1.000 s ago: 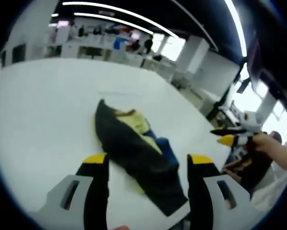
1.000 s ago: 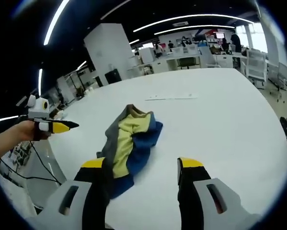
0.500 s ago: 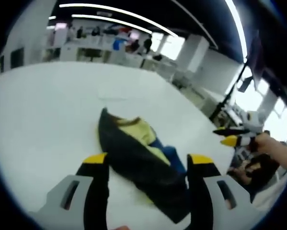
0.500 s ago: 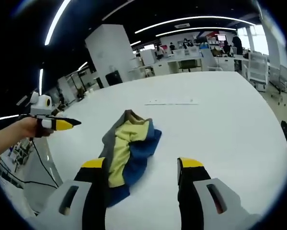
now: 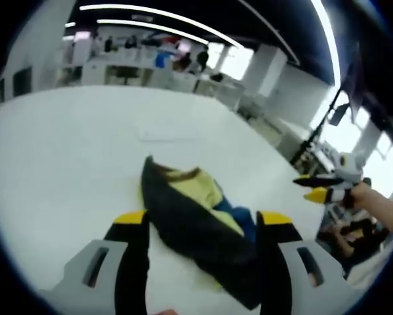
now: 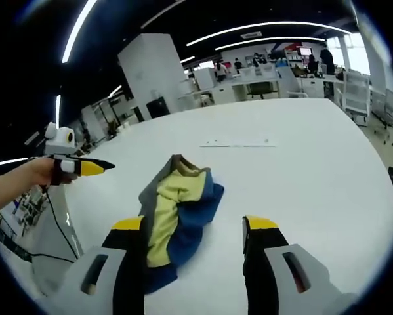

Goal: Fold the garment on the visible template until the final outline fits inside the template.

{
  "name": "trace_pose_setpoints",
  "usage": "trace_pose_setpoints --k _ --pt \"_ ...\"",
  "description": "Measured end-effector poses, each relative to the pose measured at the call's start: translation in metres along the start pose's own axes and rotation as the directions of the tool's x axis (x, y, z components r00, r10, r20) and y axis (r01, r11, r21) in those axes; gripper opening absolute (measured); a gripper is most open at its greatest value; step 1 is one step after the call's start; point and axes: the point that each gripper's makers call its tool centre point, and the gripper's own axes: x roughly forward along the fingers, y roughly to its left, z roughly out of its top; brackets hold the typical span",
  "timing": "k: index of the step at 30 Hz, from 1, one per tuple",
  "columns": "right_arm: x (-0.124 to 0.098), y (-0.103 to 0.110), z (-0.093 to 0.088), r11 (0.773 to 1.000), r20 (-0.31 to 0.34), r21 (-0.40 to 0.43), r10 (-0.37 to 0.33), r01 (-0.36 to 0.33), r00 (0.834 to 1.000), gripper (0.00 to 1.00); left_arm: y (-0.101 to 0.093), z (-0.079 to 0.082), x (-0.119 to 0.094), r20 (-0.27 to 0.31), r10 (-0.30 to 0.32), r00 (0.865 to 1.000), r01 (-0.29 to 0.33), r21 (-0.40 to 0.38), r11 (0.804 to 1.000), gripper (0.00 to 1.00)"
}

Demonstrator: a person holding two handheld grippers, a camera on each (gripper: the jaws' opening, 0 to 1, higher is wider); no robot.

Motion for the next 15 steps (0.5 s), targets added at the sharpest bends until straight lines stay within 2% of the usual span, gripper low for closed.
trace_pose_setpoints --k 15 --pt "0.027 -0.011 0.007 1.0 -0.027 -0.003 0.002 -0.002 1.0 0.57 0.024 0.005 0.016 -0.033 0.009 0.999 -0.009 -0.006 1.0 0.62"
